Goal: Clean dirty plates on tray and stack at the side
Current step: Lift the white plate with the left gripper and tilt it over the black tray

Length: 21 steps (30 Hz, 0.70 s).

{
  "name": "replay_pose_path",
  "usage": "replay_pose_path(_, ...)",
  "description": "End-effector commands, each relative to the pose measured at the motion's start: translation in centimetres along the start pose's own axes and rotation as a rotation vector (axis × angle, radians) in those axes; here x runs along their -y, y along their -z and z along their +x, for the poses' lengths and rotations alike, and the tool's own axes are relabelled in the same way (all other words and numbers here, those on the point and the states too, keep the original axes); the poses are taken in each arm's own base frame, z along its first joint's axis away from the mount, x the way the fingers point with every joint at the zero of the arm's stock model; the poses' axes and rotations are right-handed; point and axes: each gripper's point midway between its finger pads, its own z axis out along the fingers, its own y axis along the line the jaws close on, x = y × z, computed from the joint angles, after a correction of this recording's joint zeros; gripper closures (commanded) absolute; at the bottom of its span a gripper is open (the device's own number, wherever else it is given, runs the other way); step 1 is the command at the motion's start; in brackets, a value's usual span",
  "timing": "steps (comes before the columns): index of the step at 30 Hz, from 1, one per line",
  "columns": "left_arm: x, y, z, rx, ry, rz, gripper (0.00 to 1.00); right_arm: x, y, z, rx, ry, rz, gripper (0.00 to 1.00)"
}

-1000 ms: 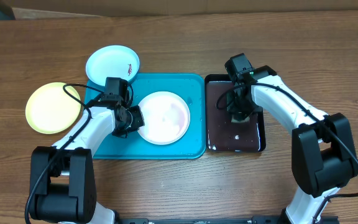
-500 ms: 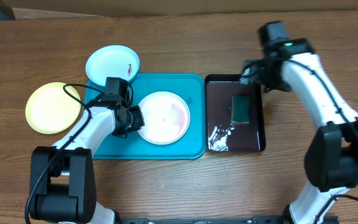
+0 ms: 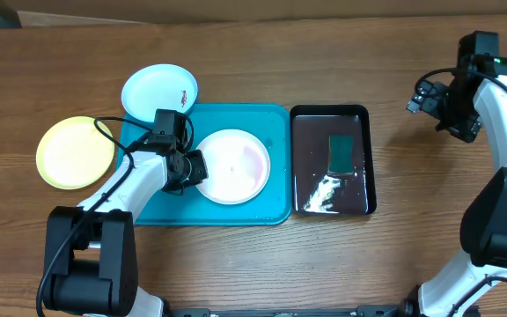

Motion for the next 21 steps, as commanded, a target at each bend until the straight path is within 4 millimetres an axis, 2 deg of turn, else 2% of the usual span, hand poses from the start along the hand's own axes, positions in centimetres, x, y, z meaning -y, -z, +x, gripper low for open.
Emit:
replay_pose_path(1,-0.4,-0.3,0.6,0.001,-0.019,-0.017,0.96,0.2,0.6,-0.6,0.018,-0.015,-0.014,0.0)
replay_pose_path(8,-0.4,-0.3,0.6,0.003,-0.019,-0.013,0.96,0.3,0.6,-0.6,0.018,-0.016,-0.014,0.0)
replay_pose_path(12,-0.1,0.3,0.2,-0.003,-0.018,-0.016,0.96,0.3,0.6,-0.6,0.018,-0.016,-0.014,0.0)
replay_pose_path(17,0.7,2.0,-1.5,0.015,-0.032,-0.012,0.96,0.3,0.6,-0.6,0.018,-0.016,-0.014,0.0)
replay_pose_path(21,1.2,4.4,-3.6,0.055,-0.058,-0.032,0.96,0.3,0.6,-0.6,0.018,-0.016,-0.014,0.0)
